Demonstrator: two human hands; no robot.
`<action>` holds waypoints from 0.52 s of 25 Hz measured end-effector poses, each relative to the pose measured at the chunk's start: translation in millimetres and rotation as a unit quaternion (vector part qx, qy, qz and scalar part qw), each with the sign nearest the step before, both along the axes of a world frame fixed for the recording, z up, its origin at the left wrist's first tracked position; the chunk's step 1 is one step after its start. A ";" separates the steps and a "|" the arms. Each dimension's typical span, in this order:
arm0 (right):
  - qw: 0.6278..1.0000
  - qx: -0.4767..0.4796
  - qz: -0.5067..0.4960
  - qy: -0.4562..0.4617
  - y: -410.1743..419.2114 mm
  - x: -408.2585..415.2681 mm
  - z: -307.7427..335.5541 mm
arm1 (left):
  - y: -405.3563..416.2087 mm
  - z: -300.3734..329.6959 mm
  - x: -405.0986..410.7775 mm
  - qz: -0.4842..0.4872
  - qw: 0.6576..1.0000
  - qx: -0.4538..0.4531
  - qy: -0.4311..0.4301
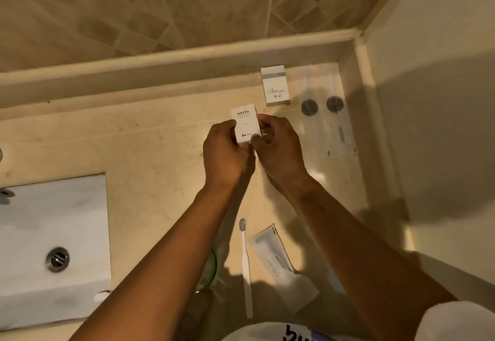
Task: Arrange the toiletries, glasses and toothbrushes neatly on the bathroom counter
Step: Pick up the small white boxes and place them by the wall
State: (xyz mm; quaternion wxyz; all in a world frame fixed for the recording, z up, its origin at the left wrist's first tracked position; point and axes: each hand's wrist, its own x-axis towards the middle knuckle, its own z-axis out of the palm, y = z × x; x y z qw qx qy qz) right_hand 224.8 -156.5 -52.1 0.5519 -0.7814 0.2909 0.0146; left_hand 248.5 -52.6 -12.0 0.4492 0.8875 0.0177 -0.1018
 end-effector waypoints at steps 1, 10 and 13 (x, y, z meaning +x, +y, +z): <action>0.999 -0.025 0.025 -0.003 0.8 2.0 -4.3 | 3.0 -4.6 4.5 -0.009 1.000 0.014 -0.002; 0.978 -0.182 0.099 -0.016 -0.1 1.5 -17.2 | 18.2 -23.1 19.9 -0.099 0.992 0.067 -0.039; 0.965 -0.231 0.127 -0.014 -3.7 7.5 -14.8 | 24.1 -29.7 25.7 -0.123 0.988 0.080 -0.040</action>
